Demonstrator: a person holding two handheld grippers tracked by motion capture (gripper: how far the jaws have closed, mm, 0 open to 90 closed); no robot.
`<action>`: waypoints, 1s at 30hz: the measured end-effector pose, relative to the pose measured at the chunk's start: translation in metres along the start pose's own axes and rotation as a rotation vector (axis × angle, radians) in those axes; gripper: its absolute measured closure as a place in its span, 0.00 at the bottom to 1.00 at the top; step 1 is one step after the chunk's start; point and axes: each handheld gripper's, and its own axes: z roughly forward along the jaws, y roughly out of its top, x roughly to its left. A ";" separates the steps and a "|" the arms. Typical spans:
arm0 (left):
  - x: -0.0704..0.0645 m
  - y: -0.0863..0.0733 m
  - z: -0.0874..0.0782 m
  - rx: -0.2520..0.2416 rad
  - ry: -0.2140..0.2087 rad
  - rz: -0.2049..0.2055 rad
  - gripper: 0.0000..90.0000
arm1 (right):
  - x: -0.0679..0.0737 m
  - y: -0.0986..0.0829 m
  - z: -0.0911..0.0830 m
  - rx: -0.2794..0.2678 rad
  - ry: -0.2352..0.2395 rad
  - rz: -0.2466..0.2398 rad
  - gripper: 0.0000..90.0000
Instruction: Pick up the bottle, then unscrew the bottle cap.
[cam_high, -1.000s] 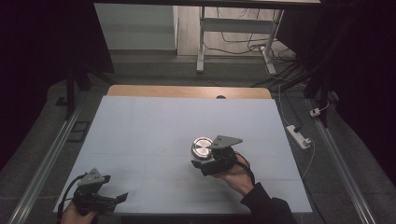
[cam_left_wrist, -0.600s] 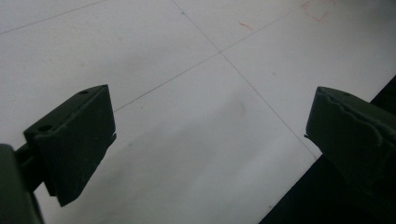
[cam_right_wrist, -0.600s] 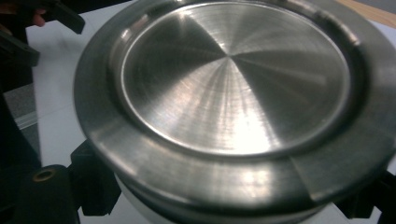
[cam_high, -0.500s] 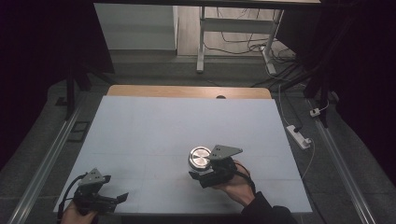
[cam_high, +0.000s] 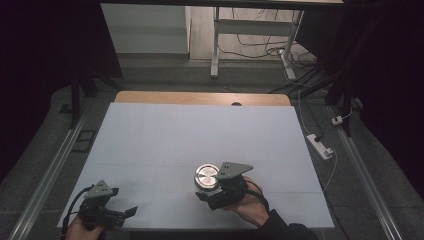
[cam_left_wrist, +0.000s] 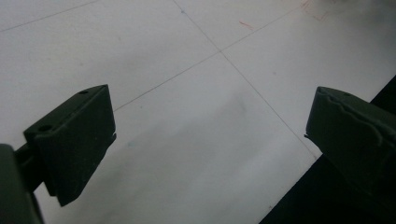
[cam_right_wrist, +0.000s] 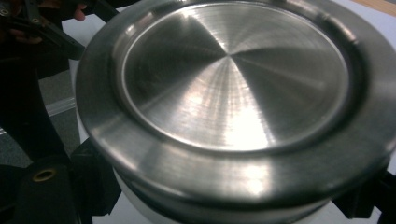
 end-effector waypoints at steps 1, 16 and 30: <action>0.000 0.000 0.000 0.000 0.000 0.000 0.02 | 0.001 0.000 0.001 0.001 0.004 -0.001 0.16; 0.000 -0.001 -0.002 -0.027 -0.027 0.010 0.01 | -0.001 -0.001 0.002 0.015 0.005 0.002 0.16; 0.004 0.001 -0.004 -0.080 -0.099 -0.016 0.00 | 0.000 -0.001 0.003 0.018 0.012 0.004 0.16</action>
